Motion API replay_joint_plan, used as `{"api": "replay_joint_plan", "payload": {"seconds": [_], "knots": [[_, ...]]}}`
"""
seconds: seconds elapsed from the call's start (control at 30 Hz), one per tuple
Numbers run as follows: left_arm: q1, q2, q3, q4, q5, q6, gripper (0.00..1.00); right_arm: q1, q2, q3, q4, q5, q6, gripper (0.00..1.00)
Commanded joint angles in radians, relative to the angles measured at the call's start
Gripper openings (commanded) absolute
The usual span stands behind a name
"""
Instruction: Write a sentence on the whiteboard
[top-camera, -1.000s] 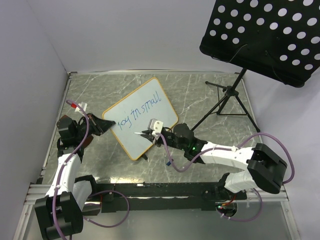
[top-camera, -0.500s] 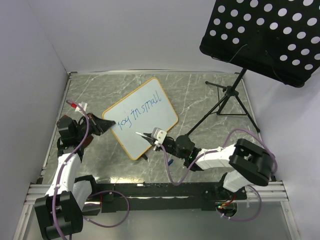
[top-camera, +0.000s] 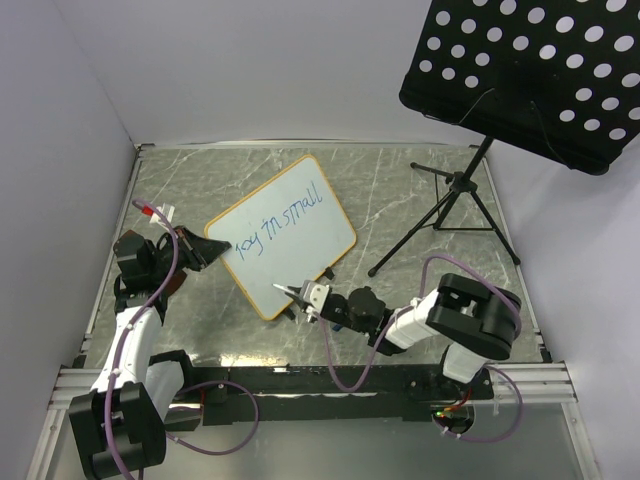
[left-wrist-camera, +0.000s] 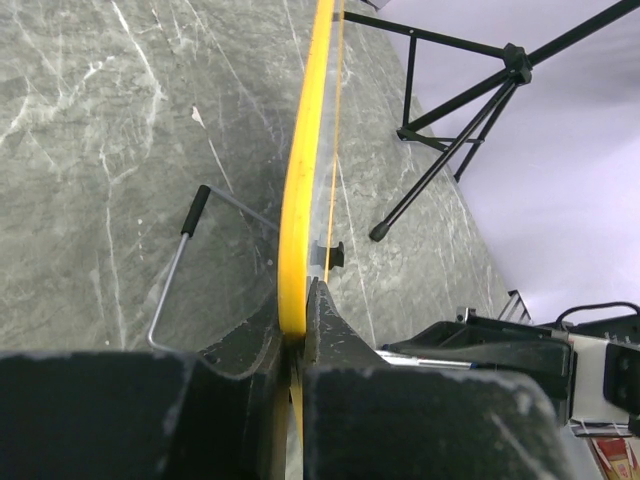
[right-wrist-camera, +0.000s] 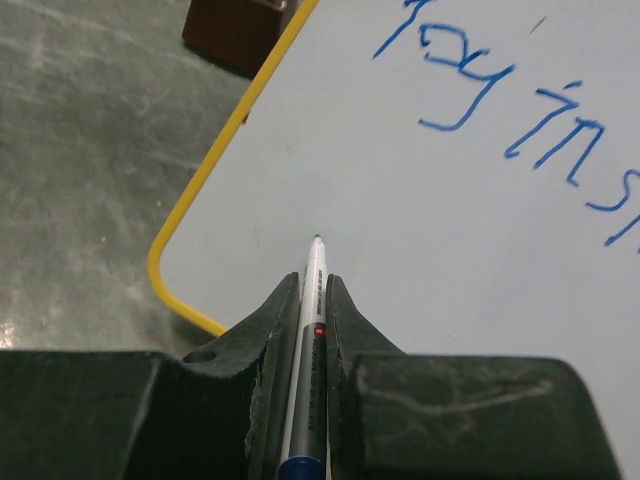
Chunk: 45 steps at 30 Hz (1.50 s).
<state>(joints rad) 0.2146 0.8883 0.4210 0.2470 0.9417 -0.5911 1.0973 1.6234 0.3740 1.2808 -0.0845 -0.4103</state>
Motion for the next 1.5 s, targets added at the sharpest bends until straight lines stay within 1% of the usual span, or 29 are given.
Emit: {"api": "replay_joint_plan", "payload": {"seconds": [0.0, 0.17, 0.37, 0.87, 1.2, 1.47], "knots": [[-0.015, 0.005, 0.013, -0.012, 0.028, 0.085, 0.01, 0.019, 0.033, 0.017, 0.362, 0.020, -0.035, 0.00], [-0.015, 0.005, 0.016, -0.014, 0.028, 0.086, 0.01, 0.024, 0.018, 0.049, 0.362, 0.069, -0.033, 0.00], [-0.015, 0.005, 0.013, -0.012, 0.029, 0.085, 0.01, 0.024, -0.023, 0.057, 0.356, 0.054, -0.028, 0.00], [-0.017, 0.001, 0.015, -0.014, 0.028, 0.086, 0.01, 0.027, 0.026, 0.065, 0.327, 0.037, -0.030, 0.00], [-0.017, 0.000, 0.015, -0.015, 0.029, 0.088, 0.01, -0.004, 0.041, 0.063, 0.302, 0.057, -0.032, 0.00], [-0.018, -0.002, 0.015, -0.017, 0.029, 0.088, 0.01, -0.042, 0.020, 0.062, 0.275, 0.083, -0.021, 0.00]]}}
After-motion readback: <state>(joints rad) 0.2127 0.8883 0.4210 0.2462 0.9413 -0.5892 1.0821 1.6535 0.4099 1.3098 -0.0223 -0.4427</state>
